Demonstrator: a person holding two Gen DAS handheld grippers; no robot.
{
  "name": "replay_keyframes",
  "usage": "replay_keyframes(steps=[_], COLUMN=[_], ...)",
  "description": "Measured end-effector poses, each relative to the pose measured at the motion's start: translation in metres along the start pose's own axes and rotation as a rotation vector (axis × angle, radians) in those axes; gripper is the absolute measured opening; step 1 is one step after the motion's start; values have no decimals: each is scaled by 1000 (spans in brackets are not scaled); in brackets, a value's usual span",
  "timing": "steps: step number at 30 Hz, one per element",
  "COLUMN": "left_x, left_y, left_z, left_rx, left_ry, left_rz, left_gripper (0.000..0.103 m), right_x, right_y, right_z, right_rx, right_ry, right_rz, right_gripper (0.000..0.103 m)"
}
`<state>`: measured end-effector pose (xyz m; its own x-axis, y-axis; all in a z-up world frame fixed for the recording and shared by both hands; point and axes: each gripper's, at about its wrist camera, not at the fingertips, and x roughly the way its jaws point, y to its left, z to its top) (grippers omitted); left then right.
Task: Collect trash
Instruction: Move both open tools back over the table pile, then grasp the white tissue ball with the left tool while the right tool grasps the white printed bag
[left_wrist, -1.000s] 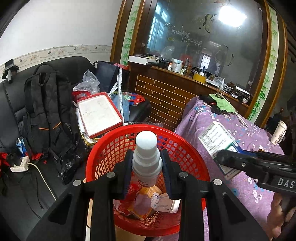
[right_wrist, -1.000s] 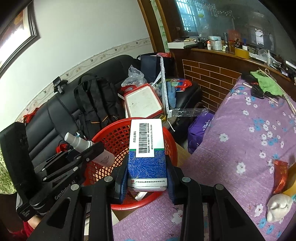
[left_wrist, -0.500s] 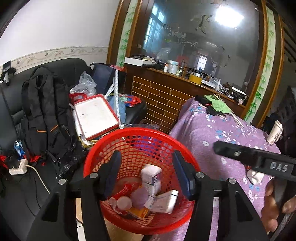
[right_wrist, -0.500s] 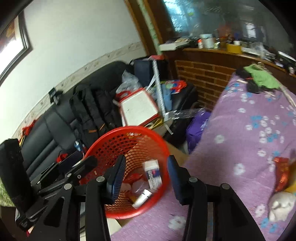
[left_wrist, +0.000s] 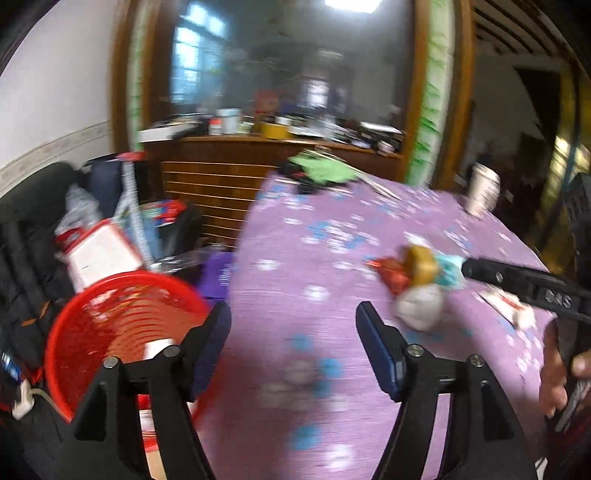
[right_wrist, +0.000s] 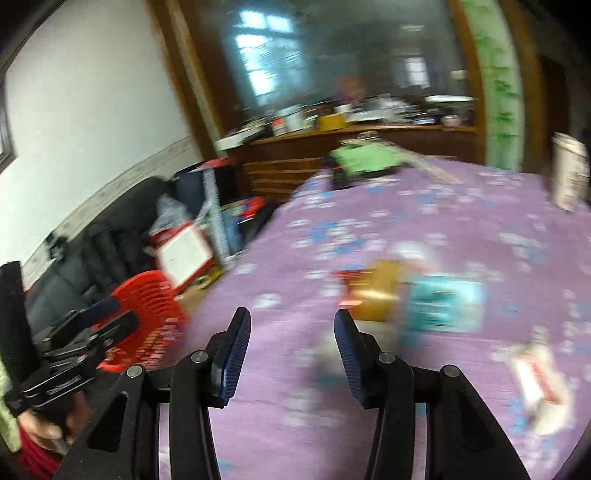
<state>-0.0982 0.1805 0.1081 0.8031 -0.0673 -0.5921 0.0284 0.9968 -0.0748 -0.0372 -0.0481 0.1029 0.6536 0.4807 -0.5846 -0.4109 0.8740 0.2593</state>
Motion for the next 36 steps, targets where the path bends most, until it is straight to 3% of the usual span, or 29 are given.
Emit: replay_keyframes(steps=[3,6,12,15,18,23,26,29,30,36], left_x=[13,24,43,54,66,83,93,103,108,133], left_y=[-40,-78,-117,-119,-112,-104,-111,-124,-131,-146], left_z=[2,2,3,5,7,13,13,9,7,-1], left_rx=[58,122,182,193,188,173,194,229,250,252], left_ry=[36,64,115,140,172,229,265,280,291,308], left_rz=[-63,-99,-138,-119,-113,-136,-151,-156,-148,-125], left_gripper=[71,71,72,73,75,79,80,82,82,82], right_x=[-19,-30,-13,-8,0,8,12,9,8,0], right_y=[-40,-86,-150,-163,-162,-154,-164,-170,-173,-182], right_z=[-5,-11,-19,-30,-39,-46,-49,-49,-48,-48], right_rx=[11,15,-15,-27,-42,-111,-101,-82,-70,-16], right_ry=[-25,-8,140,157,183,208,226,218,220,196], right_rz=[-113,-207,-273,-272,-218,-267,-339,-356,-350,-321], right_gripper=[64,67,71,71,71,71,65,43,29,19])
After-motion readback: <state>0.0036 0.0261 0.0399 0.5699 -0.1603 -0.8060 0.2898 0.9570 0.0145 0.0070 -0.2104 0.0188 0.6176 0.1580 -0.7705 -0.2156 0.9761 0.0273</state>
